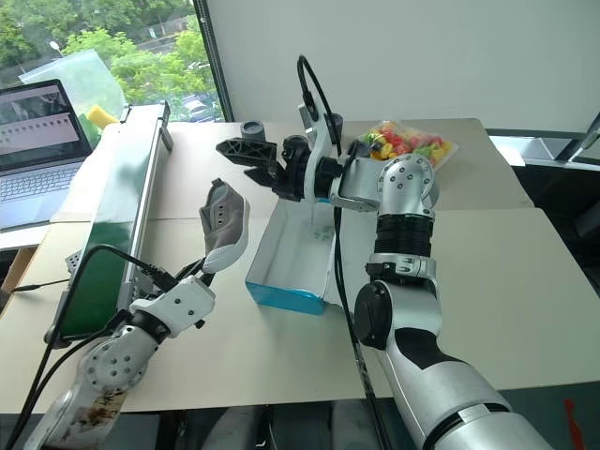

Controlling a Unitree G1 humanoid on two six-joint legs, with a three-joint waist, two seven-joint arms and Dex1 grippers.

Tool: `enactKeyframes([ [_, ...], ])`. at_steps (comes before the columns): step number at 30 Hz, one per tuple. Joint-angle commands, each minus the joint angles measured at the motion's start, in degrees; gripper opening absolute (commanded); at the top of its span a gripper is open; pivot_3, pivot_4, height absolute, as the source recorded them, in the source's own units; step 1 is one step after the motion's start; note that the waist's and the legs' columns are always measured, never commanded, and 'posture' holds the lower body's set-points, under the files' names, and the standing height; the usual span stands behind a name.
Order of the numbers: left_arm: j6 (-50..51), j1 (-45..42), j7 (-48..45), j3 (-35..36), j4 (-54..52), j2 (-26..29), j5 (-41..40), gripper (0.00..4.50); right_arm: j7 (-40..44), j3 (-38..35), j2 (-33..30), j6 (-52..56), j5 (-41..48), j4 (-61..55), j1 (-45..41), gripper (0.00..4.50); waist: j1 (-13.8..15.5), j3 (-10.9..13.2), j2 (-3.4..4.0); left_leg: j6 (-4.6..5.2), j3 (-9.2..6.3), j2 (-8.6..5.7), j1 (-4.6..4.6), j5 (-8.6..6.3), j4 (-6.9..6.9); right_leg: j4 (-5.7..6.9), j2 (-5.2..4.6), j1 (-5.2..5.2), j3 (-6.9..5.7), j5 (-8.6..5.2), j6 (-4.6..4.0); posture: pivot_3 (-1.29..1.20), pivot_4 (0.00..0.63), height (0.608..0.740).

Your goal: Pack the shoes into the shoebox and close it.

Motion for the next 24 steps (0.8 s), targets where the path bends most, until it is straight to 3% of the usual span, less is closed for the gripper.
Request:
enactKeyframes([
  [1,-3.26,0.36,-2.17,2.15,-3.60,1.03,1.30,0.21,0.83,1.17,-0.20,0.72,0.95,0.57,-1.78,4.50,0.00,0.00,0.00,0.00,0.04,-0.01,-0.01,0.00,0.01,0.00,0.01,0.00,0.00,0.00,0.01,0.00,0.150,0.740],
  [13,-8.49,2.31,-5.16,7.63,-4.62,1.96,5.42,0.21,3.31,4.71,-2.85,-2.67,-1.30,4.90,-0.28,4.50,0.19,0.00,0.01,0.01,0.29,-0.16,-0.01,0.01,0.25,0.02,0.10,0.16,-0.12,0.03,0.09,0.00,0.150,0.740],
  [19,-10.37,8.92,-6.78,13.91,-4.41,1.77,6.09,0.21,4.98,5.68,-5.72,-3.63,-1.56,6.56,-1.39,4.50,0.15,0.01,0.01,0.02,0.30,-0.15,-0.01,0.00,0.25,0.02,0.09,0.16,-0.11,0.03,0.09,0.00,0.150,0.740],
  [24,-10.82,8.18,-7.60,13.21,-6.00,0.69,7.05,0.21,5.93,6.88,-5.75,-3.78,-1.72,6.73,-1.70,4.50,0.22,0.01,0.01,0.02,0.31,-0.14,0.00,0.00,0.30,0.03,0.10,0.19,-0.12,0.03,0.08,0.00,0.150,0.740],
])
